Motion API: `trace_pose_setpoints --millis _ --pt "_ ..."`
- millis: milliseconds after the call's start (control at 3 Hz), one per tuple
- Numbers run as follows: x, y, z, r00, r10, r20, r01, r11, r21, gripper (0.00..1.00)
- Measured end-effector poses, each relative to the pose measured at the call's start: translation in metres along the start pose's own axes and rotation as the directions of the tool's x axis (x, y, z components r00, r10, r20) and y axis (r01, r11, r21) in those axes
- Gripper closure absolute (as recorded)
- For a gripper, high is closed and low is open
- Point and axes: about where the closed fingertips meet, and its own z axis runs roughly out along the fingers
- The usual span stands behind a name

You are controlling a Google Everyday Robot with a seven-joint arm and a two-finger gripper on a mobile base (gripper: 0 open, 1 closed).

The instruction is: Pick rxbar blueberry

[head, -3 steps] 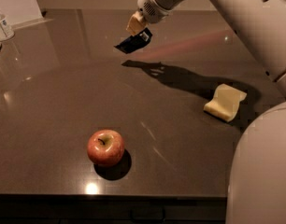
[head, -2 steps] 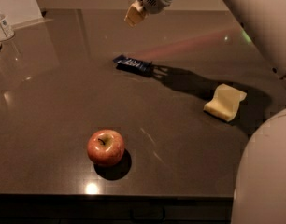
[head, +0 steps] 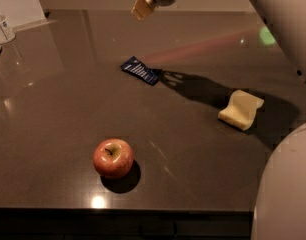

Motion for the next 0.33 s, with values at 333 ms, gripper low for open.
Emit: trace_pose_setpoints --millis 333 --pt "0.0 0.0012 0.0025 1.0 -0.001 -0.002 0.001 1.0 -0.004 0.84"
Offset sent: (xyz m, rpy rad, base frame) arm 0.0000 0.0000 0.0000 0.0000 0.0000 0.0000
